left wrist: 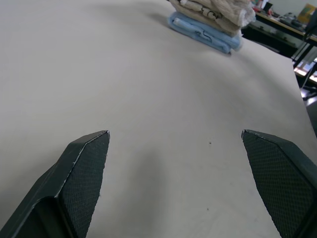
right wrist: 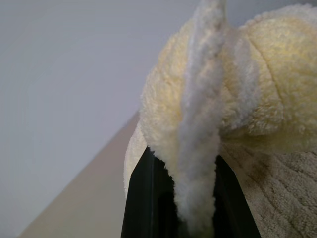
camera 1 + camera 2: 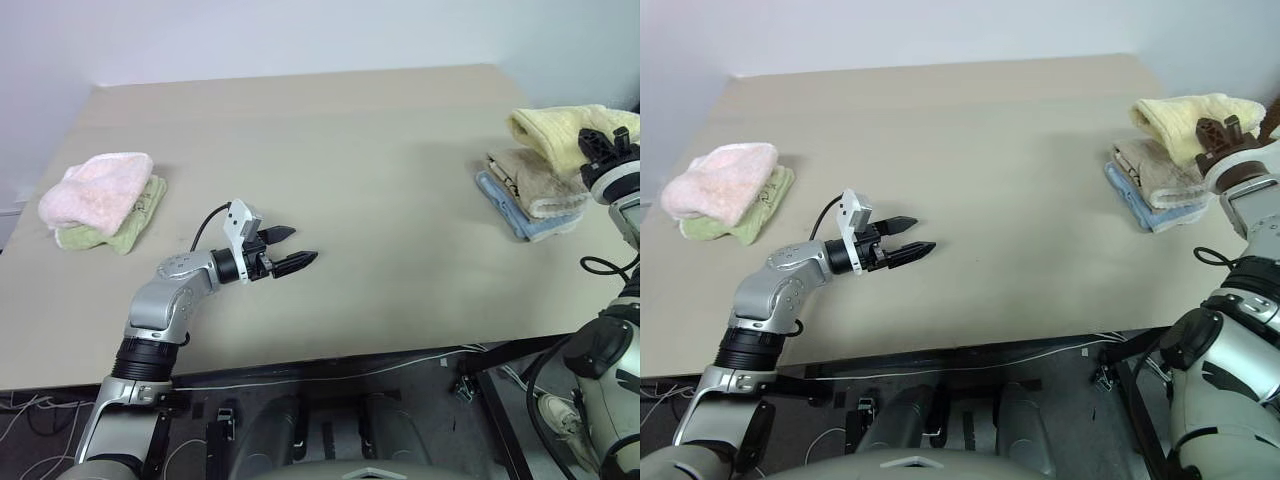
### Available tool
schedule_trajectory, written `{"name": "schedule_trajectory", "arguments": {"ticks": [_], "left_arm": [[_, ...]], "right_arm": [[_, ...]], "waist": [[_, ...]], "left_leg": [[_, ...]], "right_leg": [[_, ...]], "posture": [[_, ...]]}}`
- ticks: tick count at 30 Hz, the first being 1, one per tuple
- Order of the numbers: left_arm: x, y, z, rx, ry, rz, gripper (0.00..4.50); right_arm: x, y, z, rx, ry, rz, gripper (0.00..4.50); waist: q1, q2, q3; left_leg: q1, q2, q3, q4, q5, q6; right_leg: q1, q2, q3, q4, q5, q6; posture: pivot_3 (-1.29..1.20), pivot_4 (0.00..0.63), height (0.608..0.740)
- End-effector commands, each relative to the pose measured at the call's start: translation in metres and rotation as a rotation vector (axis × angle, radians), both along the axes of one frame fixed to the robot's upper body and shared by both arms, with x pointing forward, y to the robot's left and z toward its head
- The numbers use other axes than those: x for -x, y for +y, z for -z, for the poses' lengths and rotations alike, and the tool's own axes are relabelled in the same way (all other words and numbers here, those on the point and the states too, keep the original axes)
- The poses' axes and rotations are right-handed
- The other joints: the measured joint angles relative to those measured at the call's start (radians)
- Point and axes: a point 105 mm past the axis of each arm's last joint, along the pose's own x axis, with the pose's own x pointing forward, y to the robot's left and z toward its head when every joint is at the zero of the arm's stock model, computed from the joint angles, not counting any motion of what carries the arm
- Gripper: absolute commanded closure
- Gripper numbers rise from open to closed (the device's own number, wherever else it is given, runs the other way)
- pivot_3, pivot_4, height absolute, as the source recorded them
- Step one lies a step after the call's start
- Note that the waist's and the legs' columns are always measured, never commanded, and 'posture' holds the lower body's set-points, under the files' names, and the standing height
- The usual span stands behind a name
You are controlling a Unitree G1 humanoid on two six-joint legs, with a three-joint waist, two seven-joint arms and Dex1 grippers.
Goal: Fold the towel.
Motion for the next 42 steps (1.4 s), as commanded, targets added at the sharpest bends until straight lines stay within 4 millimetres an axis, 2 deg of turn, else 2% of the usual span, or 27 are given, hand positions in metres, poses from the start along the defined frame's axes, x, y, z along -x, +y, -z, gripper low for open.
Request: {"name": "schedule_trajectory", "arguments": {"ticks": [1,4,7,12,15,20,26,33,39,40,42], "left_arm": [[0.001,0.001,-0.009,-0.004,-0.052,0.002,0.00],[0.001,0.002,-0.008,-0.004,-0.051,-0.004,0.00],[0.001,0.002,-0.008,-0.007,-0.054,-0.007,0.00],[0.005,0.001,-0.009,-0.006,-0.056,0.015,0.00],[0.006,0.001,-0.022,0.074,-0.106,0.011,0.00],[0.006,-0.002,-0.050,0.131,-0.215,0.031,0.00],[0.023,-0.013,-0.052,0.048,-0.267,0.167,0.00],[0.026,-0.016,-0.047,-0.020,-0.293,0.218,0.00],[0.027,-0.019,-0.045,-0.018,-0.283,0.222,0.00],[0.027,-0.019,-0.045,-0.017,-0.283,0.223,0.00],[0.027,-0.019,-0.045,-0.015,-0.283,0.225,0.00]], "right_arm": [[0.003,0.007,-0.007,0.009,-0.038,-0.010,4.49],[0.004,0.007,0.003,0.008,-0.017,0.004,4.49],[0.006,-0.002,0.012,-0.027,0.016,0.033,4.49],[0.009,-0.005,0.007,-0.014,0.004,0.025,4.49],[0.011,-0.013,0.008,-0.048,0.004,0.049,4.49],[0.012,-0.012,0.016,-0.034,0.017,0.047,4.49],[0.015,-0.019,0.025,-0.059,0.029,0.066,4.49],[0.018,-0.019,0.035,-0.077,0.057,0.060,2.23],[0.031,-0.029,0.026,-0.078,0.028,0.068,0.20],[0.036,-0.033,0.023,-0.082,0.020,0.071,0.04],[0.046,-0.039,0.020,-0.084,0.007,0.069,0.04]], "waist": [[0.000,0.000,0.000],[0.002,0.000,0.000],[0.002,0.000,0.000],[0.001,0.000,0.000],[0.001,0.000,0.000],[0.001,0.000,0.000],[0.001,0.000,0.000],[0.001,0.001,0.000],[0.002,0.001,0.000],[0.004,0.001,0.000],[0.005,0.001,0.000]], "left_leg": [[0.000,0.000,0.000,0.000,0.000,0.000],[0.000,0.000,0.000,0.000,0.000,0.000],[0.000,0.000,0.000,0.000,0.000,0.000],[0.000,0.000,0.000,0.000,0.000,0.000],[0.000,0.000,0.000,0.000,0.000,0.000],[0.000,0.000,0.000,0.000,0.000,0.000],[0.000,0.000,0.000,0.000,0.000,0.000],[0.000,0.000,0.000,0.001,0.000,0.000],[0.000,0.000,0.000,0.001,0.000,0.000],[0.000,0.000,0.000,0.001,0.000,0.000],[0.000,0.000,0.000,0.001,0.000,0.000]], "right_leg": [[0.000,0.000,0.000,0.000,0.000,0.000],[0.000,0.000,0.000,0.000,0.000,0.000],[0.000,0.000,0.000,0.000,0.000,0.000],[0.000,0.000,0.000,0.000,0.000,0.000],[0.000,0.000,0.000,0.000,0.000,0.000],[0.000,0.000,0.000,0.000,0.000,0.000],[0.001,0.000,0.000,0.000,0.000,0.000],[0.001,0.000,0.000,0.000,0.000,0.000],[0.001,0.000,0.000,0.000,0.000,0.000],[0.001,0.000,0.000,0.000,0.000,0.000],[0.001,0.000,0.000,0.000,0.000,0.000]], "posture": [[0.00,0.150,0.740],[0.00,0.150,0.740],[0.00,0.150,0.740],[0.00,0.150,0.740],[0.00,0.150,0.740],[0.00,0.150,0.740],[0.00,0.150,0.740],[0.00,0.150,0.740],[0.00,0.150,0.740],[0.00,0.150,0.740],[0.00,0.150,0.740]]}}
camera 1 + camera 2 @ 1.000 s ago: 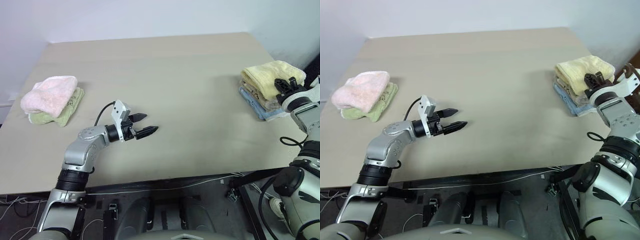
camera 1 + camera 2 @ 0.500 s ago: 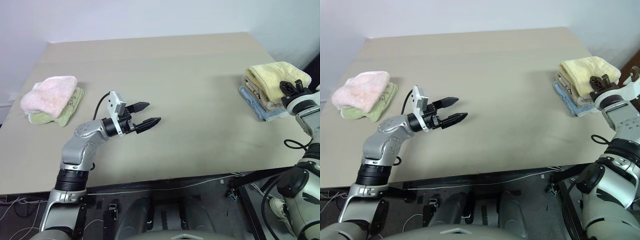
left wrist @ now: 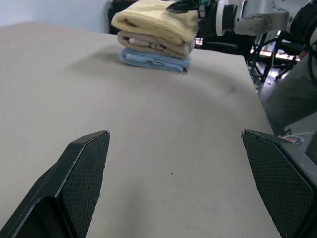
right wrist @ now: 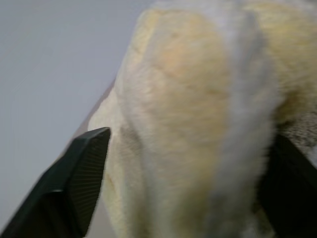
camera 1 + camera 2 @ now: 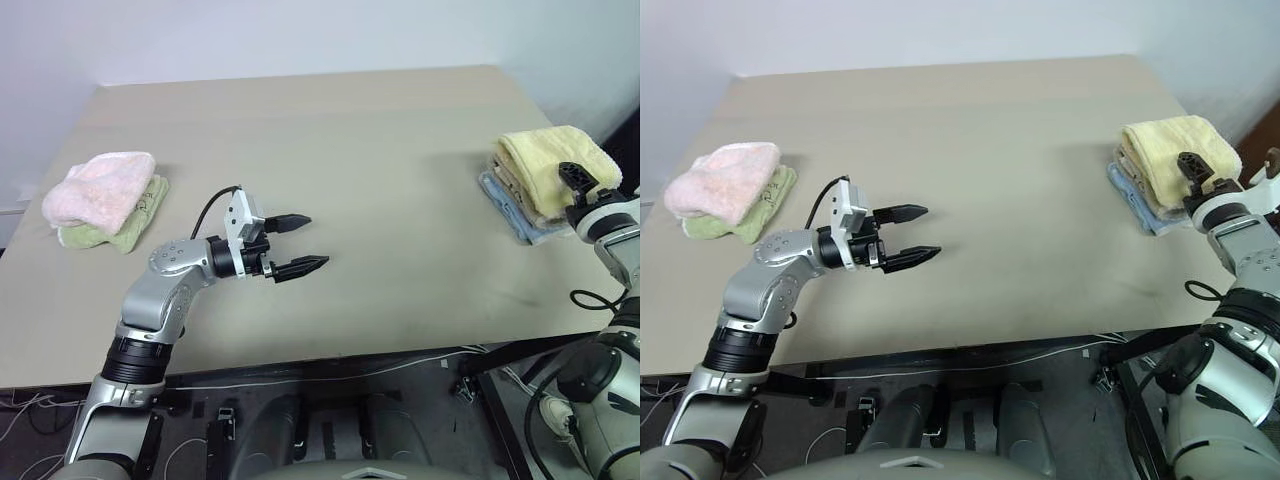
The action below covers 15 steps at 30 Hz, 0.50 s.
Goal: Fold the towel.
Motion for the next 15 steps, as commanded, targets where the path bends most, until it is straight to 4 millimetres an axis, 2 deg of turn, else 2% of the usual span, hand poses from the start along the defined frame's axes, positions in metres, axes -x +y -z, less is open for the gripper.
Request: {"name": "schedule_trajectory", "arguments": {"ticks": [1,7,10,11,15], "left_arm": [[0.002,-0.003,-0.010,0.011,-0.049,0.020,0.00],[0.004,-0.010,-0.008,0.012,-0.055,0.044,0.00],[0.004,-0.011,-0.007,0.010,-0.059,0.049,0.00],[0.004,-0.011,-0.007,0.009,-0.060,0.049,0.00],[0.002,-0.012,-0.003,-0.038,-0.104,0.064,0.00]], "right_arm": [[0.025,-0.019,-0.031,0.024,-0.101,0.022,0.04],[0.062,-0.034,-0.033,0.054,-0.120,-0.023,0.04],[0.080,-0.033,-0.038,0.136,-0.108,-0.078,0.04],[0.084,-0.027,-0.042,0.216,-0.096,-0.108,0.04],[0.092,0.028,-0.055,0.577,-0.130,-0.322,0.04]], "waist": [[0.002,0.000,0.000],[-0.002,0.000,0.000],[-0.003,0.001,0.000],[-0.002,0.001,-0.001],[-0.009,0.003,-0.001]], "left_leg": [[0.000,0.000,0.000,0.000,0.000,0.000],[0.000,0.000,0.000,0.001,0.000,0.000],[0.001,0.000,0.000,0.001,0.000,0.001],[0.001,0.000,0.000,0.001,0.000,0.001],[0.002,0.002,0.001,0.002,0.000,0.001]], "right_leg": [[0.000,0.000,0.000,0.000,0.000,0.000],[0.001,0.000,0.000,0.000,-0.001,-0.001],[0.002,0.000,0.000,0.000,-0.002,-0.003],[0.002,0.000,0.000,0.000,-0.002,-0.003],[0.002,0.001,0.000,0.000,-0.002,-0.002]], "posture": [[0.00,0.150,0.740],[0.00,0.150,0.740],[0.00,0.150,0.740],[0.00,0.150,0.740],[0.00,0.150,0.740]]}}
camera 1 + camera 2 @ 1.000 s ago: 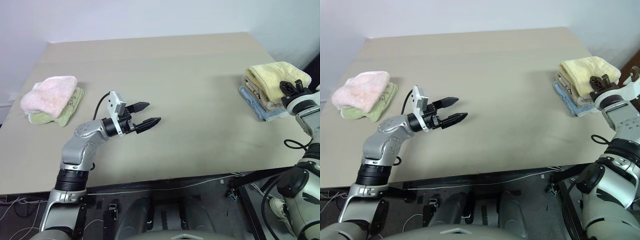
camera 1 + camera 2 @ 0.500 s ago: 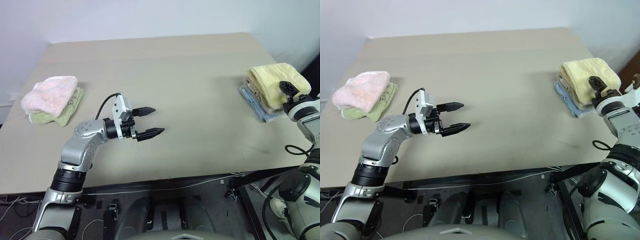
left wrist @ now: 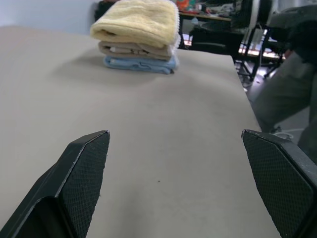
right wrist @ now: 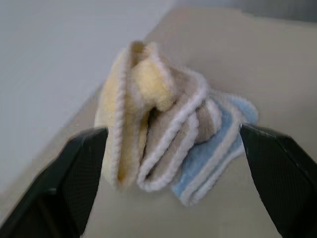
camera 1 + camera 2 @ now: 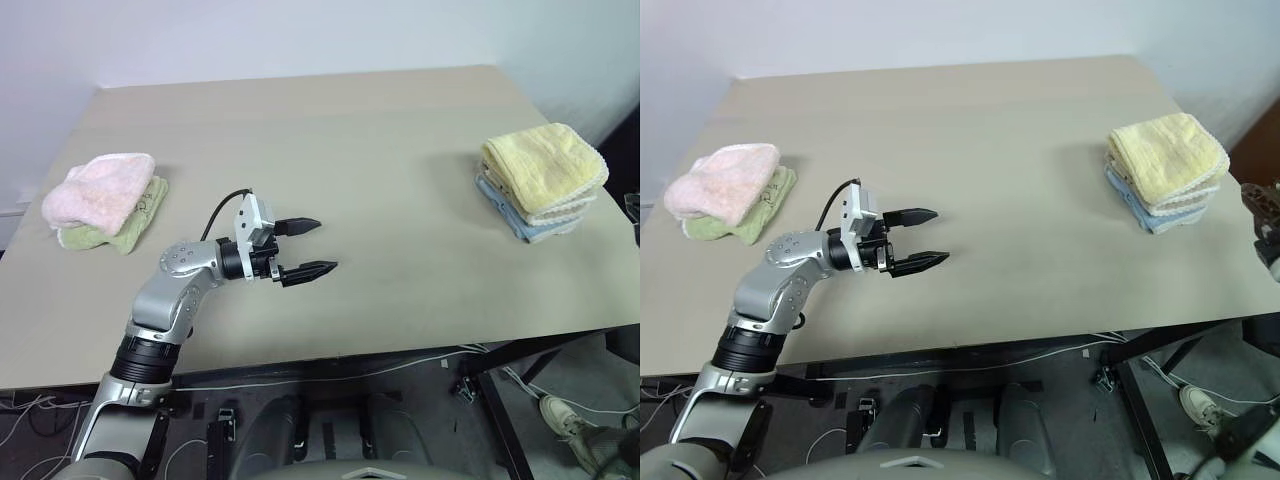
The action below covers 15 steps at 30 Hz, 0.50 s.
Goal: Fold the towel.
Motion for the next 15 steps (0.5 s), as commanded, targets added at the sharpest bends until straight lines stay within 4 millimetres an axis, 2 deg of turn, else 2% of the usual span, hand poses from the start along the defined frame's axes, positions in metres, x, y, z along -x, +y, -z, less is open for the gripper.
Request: {"name": "schedule_trajectory", "arguments": {"ticks": [1,5,7,12,15], "left_arm": [[0.001,-0.002,-0.007,-0.015,-0.072,0.030,0.00],[-0.001,-0.002,-0.016,0.005,-0.111,0.023,0.00],[0.000,0.000,-0.019,0.006,-0.126,0.026,0.00],[0.010,0.002,-0.026,0.059,-0.096,0.036,0.00],[0.015,0.007,-0.026,0.054,-0.114,0.012,0.00]], "right_arm": [[0.000,0.048,-0.028,0.279,-0.089,-0.198,0.04],[-0.008,0.100,-0.014,0.486,-0.051,-0.417,0.04],[-0.012,0.118,-0.006,0.541,-0.042,-0.492,0.04],[-0.027,0.160,0.012,0.676,-0.171,-0.588,0.04],[-0.024,0.193,0.022,0.680,-0.207,-0.781,0.04]], "waist": [[-0.002,0.000,0.000],[0.004,0.000,0.000],[0.005,0.000,0.000],[0.007,-0.002,0.001],[0.007,-0.002,0.001]], "left_leg": [[0.001,0.000,0.000,0.000,0.000,0.000],[0.003,0.001,0.000,0.001,0.000,0.000],[0.003,0.001,0.000,0.002,0.000,0.000],[0.002,0.001,0.000,0.001,0.000,0.000],[0.001,0.000,0.000,0.000,0.000,-0.001]], "right_leg": [[0.001,0.000,0.000,0.000,0.000,0.000],[0.004,0.000,0.000,0.000,0.000,0.000],[0.004,0.000,-0.001,0.000,-0.001,-0.001],[0.002,-0.001,-0.001,-0.001,-0.001,-0.001],[0.001,-0.001,0.000,-0.001,0.000,0.000]], "posture": [[0.00,0.150,0.740],[0.00,0.150,0.740],[0.00,0.150,0.740],[0.00,0.150,0.740],[0.00,0.150,0.740]]}}
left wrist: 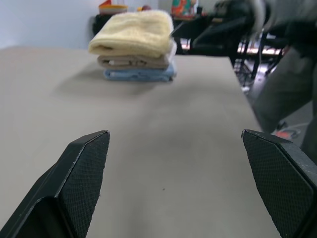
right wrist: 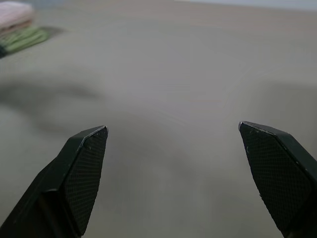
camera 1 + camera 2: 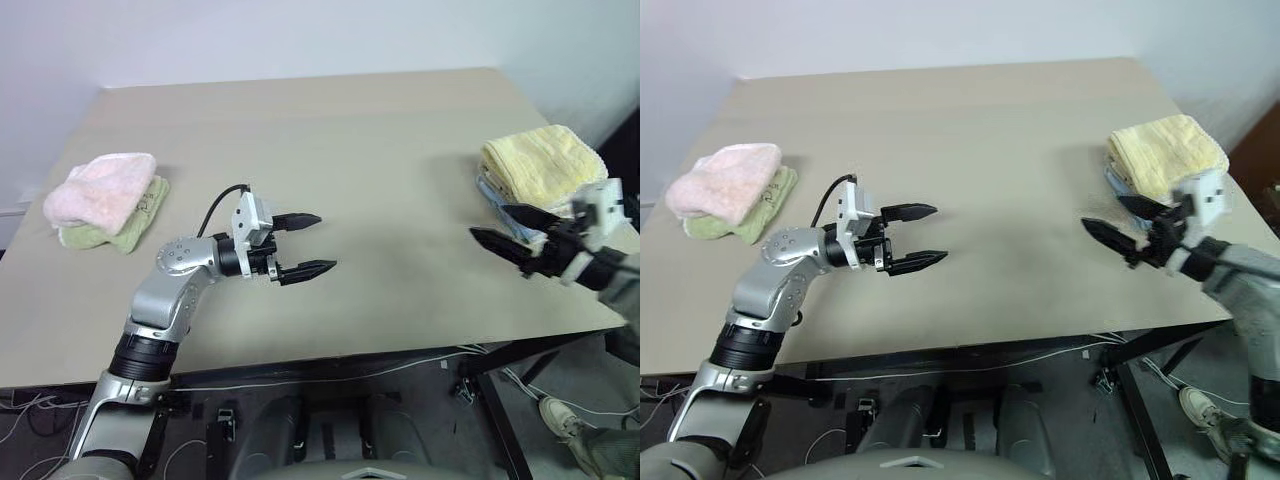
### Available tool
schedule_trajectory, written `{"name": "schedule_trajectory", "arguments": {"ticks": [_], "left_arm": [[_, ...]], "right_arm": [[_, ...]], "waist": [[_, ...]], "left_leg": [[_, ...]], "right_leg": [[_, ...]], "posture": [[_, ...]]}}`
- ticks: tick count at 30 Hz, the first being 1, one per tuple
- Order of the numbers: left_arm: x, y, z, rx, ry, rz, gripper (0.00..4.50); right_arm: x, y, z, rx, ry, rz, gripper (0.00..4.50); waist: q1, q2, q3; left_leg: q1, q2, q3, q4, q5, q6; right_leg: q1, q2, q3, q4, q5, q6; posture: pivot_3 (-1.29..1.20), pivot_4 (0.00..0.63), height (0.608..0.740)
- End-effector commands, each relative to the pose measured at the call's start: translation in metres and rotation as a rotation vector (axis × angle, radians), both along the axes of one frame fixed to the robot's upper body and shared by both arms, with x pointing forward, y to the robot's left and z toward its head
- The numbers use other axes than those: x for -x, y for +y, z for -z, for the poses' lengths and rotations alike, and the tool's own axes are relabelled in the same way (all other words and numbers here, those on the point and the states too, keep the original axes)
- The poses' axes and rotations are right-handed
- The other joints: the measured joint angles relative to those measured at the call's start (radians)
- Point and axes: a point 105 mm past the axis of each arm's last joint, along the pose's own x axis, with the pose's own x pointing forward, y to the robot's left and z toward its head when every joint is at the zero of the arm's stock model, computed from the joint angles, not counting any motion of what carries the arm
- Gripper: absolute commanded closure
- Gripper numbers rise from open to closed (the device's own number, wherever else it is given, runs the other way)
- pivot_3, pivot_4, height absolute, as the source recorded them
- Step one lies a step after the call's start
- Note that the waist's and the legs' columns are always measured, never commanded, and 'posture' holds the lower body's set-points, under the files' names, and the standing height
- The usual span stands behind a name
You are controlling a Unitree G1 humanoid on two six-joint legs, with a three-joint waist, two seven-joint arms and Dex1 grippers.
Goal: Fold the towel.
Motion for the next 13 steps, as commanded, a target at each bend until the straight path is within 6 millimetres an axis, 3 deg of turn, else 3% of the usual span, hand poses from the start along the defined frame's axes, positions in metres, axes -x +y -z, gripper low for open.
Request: {"name": "schedule_trajectory", "arguments": {"ticks": [1,4,13], "left_arm": [[0.008,0.010,-0.016,0.030,-0.074,-0.026,0.00],[0.011,0.021,-0.018,0.032,-0.071,-0.075,0.00],[0.016,0.038,-0.018,0.029,-0.045,-0.175,0.00]], "right_arm": [[0.002,0.036,-0.011,0.024,-0.077,-0.201,0.04],[-0.006,0.051,-0.012,0.022,-0.099,-0.268,0.04],[-0.018,0.062,0.011,0.081,0.019,-0.426,0.04]], "waist": [[-0.001,0.000,0.000],[-0.003,0.000,0.000],[0.011,-0.001,0.001]], "left_leg": [[0.000,0.000,0.000,0.000,0.000,0.000],[0.000,0.000,0.000,0.000,-0.001,-0.001],[0.001,0.000,0.000,0.000,-0.001,-0.003]], "right_leg": [[0.000,0.000,0.000,0.000,0.000,0.000],[0.000,0.000,0.000,0.001,0.000,0.000],[0.000,0.000,0.000,0.000,0.000,-0.001]], "posture": [[0.00,0.150,0.740],[0.00,0.150,0.740],[0.00,0.150,0.740]]}}
